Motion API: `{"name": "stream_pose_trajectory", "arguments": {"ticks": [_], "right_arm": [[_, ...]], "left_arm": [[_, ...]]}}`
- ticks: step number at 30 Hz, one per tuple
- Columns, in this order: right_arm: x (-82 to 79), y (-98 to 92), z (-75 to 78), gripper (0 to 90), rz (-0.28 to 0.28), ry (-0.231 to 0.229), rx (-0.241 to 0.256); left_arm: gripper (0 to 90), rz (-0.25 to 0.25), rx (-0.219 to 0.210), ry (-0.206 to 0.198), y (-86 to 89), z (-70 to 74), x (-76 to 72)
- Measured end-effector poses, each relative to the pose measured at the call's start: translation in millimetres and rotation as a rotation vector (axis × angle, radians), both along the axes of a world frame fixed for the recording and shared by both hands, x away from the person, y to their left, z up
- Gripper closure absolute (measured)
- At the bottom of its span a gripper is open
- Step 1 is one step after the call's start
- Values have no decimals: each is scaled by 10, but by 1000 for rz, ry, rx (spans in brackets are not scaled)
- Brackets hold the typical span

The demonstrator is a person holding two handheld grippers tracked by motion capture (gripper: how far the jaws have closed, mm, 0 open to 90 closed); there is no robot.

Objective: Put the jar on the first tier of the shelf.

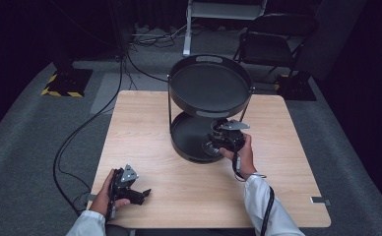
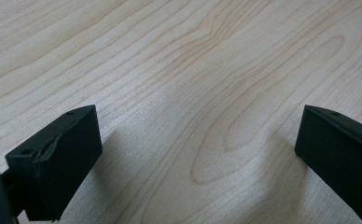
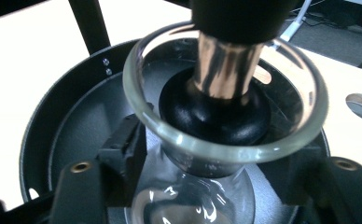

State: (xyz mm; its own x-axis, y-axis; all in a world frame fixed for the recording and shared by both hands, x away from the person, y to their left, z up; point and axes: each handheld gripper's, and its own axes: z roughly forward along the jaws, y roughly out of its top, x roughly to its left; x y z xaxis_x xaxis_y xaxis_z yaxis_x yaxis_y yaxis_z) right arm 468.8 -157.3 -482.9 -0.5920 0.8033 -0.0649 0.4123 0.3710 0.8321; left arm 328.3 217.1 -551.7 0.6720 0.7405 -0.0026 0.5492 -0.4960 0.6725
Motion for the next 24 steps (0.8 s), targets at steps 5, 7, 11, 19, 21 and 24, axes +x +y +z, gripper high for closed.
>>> {"name": "stream_pose_trajectory", "arguments": {"ticks": [5, 7, 11, 19, 21, 24], "right_arm": [[1, 14, -18, 217, 4, 7, -47], [-10, 22, -28, 160, 1, 5, -66], [-34, 51, -34, 100, 5, -7, -100], [-45, 103, -41, 38, 36, 13, -123], [-52, 116, -47, 37, 45, 22, -126], [-60, 131, -51, 37, 58, 26, -139]], "left_arm": [[0, 1, 1, 1, 0, 0, -1], [0, 0, 0, 0, 0, 0, 0], [0, 0, 0, 0, 0, 0, 0], [0, 1, 0, 0, 0, 0, 0], [0, 0, 1, 0, 0, 0, 0], [0, 0, 0, 0, 0, 0, 0]]}}
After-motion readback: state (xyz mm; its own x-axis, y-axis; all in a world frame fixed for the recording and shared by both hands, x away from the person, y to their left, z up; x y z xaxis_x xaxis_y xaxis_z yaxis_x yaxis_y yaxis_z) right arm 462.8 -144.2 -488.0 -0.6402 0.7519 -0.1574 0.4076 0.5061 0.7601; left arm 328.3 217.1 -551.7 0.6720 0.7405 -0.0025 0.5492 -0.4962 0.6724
